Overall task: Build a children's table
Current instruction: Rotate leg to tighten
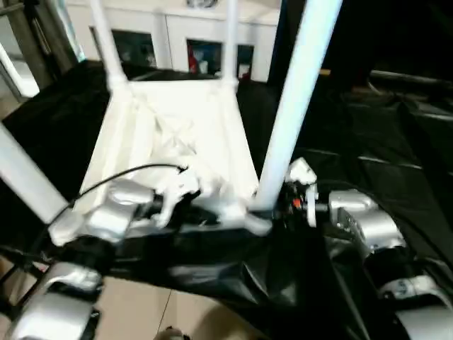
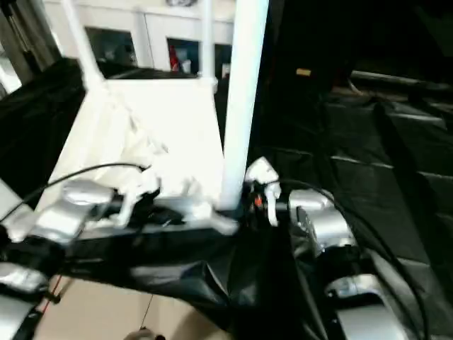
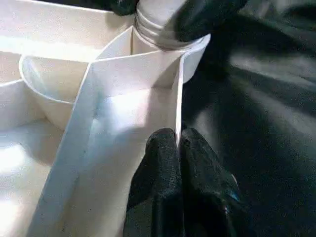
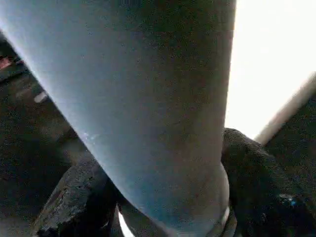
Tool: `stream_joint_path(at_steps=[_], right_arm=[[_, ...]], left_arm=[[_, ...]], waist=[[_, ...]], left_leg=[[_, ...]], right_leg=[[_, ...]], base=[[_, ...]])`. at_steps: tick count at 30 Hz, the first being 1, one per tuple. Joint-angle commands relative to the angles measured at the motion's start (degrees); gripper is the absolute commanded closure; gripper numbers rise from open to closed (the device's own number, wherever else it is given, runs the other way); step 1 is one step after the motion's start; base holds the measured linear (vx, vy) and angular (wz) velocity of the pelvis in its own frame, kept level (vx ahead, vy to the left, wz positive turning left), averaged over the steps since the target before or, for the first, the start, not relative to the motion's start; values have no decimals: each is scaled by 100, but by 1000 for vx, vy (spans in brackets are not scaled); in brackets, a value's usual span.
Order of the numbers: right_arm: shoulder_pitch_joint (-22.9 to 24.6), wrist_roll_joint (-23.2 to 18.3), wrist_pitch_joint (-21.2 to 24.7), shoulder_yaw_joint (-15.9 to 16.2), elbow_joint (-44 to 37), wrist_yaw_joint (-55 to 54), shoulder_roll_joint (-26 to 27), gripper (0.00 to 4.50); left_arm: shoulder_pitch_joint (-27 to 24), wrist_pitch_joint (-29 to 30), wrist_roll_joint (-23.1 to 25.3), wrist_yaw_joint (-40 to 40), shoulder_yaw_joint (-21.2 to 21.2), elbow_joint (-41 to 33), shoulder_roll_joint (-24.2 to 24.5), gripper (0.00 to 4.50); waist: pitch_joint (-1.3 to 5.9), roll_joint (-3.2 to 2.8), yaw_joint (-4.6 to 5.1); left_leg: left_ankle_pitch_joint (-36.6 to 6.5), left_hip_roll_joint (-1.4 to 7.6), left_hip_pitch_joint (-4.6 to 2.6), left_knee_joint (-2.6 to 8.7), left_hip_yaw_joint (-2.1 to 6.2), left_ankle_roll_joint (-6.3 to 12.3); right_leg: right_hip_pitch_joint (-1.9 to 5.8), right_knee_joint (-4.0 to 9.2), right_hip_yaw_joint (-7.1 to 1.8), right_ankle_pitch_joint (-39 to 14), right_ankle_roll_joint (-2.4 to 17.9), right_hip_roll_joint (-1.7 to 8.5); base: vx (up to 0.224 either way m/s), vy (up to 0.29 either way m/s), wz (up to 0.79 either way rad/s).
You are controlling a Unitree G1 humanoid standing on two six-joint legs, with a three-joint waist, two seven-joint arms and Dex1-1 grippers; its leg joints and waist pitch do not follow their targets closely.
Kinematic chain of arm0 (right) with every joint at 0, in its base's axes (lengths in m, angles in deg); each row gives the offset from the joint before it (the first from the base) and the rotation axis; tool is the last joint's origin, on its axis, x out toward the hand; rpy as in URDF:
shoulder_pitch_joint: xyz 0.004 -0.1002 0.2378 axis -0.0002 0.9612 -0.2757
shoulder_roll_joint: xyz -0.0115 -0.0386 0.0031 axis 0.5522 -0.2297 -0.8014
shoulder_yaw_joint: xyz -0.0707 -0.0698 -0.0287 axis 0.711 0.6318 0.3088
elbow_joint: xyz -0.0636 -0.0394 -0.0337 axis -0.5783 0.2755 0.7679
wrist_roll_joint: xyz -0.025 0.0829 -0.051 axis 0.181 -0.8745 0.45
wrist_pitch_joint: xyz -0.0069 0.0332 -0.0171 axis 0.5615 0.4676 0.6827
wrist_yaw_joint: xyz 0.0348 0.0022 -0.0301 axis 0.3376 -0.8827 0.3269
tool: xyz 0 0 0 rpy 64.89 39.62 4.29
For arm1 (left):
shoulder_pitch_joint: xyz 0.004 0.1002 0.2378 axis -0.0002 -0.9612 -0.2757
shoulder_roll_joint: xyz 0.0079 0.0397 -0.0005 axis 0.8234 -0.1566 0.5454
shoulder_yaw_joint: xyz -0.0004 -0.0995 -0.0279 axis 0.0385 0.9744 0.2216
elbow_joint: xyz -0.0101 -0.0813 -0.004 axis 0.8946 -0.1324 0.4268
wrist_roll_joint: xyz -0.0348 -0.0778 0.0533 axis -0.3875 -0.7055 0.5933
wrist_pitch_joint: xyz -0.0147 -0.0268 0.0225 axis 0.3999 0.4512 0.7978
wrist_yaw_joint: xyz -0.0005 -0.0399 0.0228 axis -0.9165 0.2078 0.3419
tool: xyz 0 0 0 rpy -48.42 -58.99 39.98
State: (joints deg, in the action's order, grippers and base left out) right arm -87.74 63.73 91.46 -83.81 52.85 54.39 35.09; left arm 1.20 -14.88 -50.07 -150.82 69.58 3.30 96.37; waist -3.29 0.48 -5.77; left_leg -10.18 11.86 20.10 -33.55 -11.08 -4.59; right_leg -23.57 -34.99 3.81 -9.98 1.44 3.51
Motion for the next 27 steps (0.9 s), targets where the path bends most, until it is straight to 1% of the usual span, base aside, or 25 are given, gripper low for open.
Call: stream_joint_path(at_steps=[1,2,3,4,5,6,8,10,12,13,14,16,17,18,19,20,21,22,23,24,25,26,27], right_arm=[[-41,-64,2,201,219,-596,614,187],[-66,-67,-5,140,288,-813,721,188],[-119,-55,-12,46,399,-1187,901,188],[-141,-51,-19,16,442,-1323,980,188],[-159,-23,-43,0,477,-1462,1045,188],[-233,82,-117,-49,620,-1957,1228,188],[-344,139,-174,-134,809,-2433,1445,188],[-413,123,-183,-136,863,-2384,1581,188],[-410,107,-229,-126,829,-2268,1597,188],[-409,66,-226,-141,807,-2196,1600,133],[-396,-4,-187,-154,737,-2042,1571,120],[-386,-9,-178,-134,696,-1969,1540,120],[-364,55,-256,-24,633,-1789,1426,98],[-349,99,-307,52,594,-1659,1347,98],[-335,141,-359,130,560,-1519,1267,82],[-335,141,-359,130,560,-1519,1267,82],[-312,135,-367,195,496,-1280,1172,82],[-297,125,-364,226,454,-1159,1121,82],[-220,50,-345,364,221,-534,852,82],[-182,10,-336,425,106,-237,722,82],[-150,-7,-342,481,2,32,574,82],[-134,-13,-347,508,-51,174,491,82],[-113,-28,-312,529,-129,409,362,82]], left_arm=[[364,46,-110,694,99,62,-551,450],[414,59,-77,846,110,124,-620,450],[499,83,-29,1107,127,225,-743,450],[538,91,-10,1228,138,272,-802,450],[565,106,0,1309,144,300,-848,450],[636,142,34,1562,163,370,-982,450],[707,181,64,1861,205,434,-1152,450],[723,185,68,1920,194,426,-1270,450],[699,179,51,1836,179,393,-1283,450],[685,158,49,1800,172,381,-1282,450],[631,100,39,1675,146,329,-1244,450],[596,82,31,1607,134,294,-1212,450],[531,-6,15,1428,90,238,-1125,450],[486,-51,9,1297,53,195,-1060,450],[442,-97,7,1166,17,153,-991,450],[442,-97,7,1166,17,153,-991,450],[383,-157,-11,976,-16,87,-911,450],[354,-175,-23,885,-31,50,-870,450],[213,-226,-102,407,-104,-150,-656,450],[147,-237,-144,176,-137,-248,-554,450],[81,-320,-170,-63,-178,-340,-424,450],[45,-379,-181,-196,-201,-389,-349,450],[-2,-402,-198,-374,-221,-460,-235,450]], waist=[[326,36,37],[328,1,64],[326,14,90],[316,12,99],[323,-7,103],[325,-6,111],[327,-9,134],[331,-6,142],[346,1,130],[348,-2,132],[352,-4,133],[356,-4,131],[358,-6,131],[356,-5,129],[364,-2,133],[365,-3,134],[360,-4,139],[363,-2,137],[368,12,118],[369,2,111],[376,8,87],[387,0,74],[406,-10,41]], left_leg=[[-1487,105,-73,377,91,37],[-1561,97,-92,379,101,13],[-1614,90,-92,378,111,30],[-1625,81,-91,376,107,35],[-1685,80,-103,378,126,47],[-1671,88,-91,382,125,39],[-1747,89,-91,400,140,21],[-1763,90,-89,398,139,33],[-1667,94,-66,406,132,108],[-1632,100,-58,410,131,117],[-1598,110,-62,411,122,134],[-1566,108,-49,408,115,146],[-1525,113,-42,410,114,153],[-1525,113,-43,411,115,160],[-1461,119,-22,411,115,177],[-1447,124,-20,411,117,183],[-1459,118,-32,401,104,195],[-1451,120,-28,402,110,197],[-1392,123,-17,399,114,239],[-1306,138,12,403,104,295],[-1233,146,4,388,88,323],[-1172,147,-3,379,79,334],[-1027,170,-7,375,76,335]], right_leg=[[238,607,-255,-2800,684,467],[226,654,-241,-2987,603,463],[227,670,-228,-3099,557,463],[215,687,-226,-3166,520,456],[220,694,-211,-3255,491,460],[219,698,-216,-3232,478,462],[215,694,-199,-3193,483,455],[214,689,-207,-3110,521,459],[241,666,-227,-2844,568,458],[246,653,-234,-2742,599,459],[246,626,-245,-2507,700,451],[261,608,-250,-2376,758,451],[270,592,-254,-2260,804,452],[271,591,-254,-2242,815,453],[294,566,-262,-2100,860,463],[299,561,-259,-2064,883,465],[283,567,-268,-2048,908,461],[299,556,-264,-2033,918,461],[329,542,-265,-1970,915,462],[336,517,-267,-1843,931,451],[325,511,-267,-1784,942,447],[324,499,-270,-1694,971,445],[329,453,-281,-1390,1063,447]], base=[[0,0,0],[0,0,0],[0,0,0],[0,0,0],[0,0,0],[0,0,0],[0,0,0],[0,0,0],[0,0,0],[0,0,0],[0,0,0],[0,0,0],[0,0,0],[0,0,0],[0,0,0],[0,0,0],[0,0,0],[0,0,0],[0,0,0],[0,0,0],[0,0,0],[0,0,0],[0,0,0]])
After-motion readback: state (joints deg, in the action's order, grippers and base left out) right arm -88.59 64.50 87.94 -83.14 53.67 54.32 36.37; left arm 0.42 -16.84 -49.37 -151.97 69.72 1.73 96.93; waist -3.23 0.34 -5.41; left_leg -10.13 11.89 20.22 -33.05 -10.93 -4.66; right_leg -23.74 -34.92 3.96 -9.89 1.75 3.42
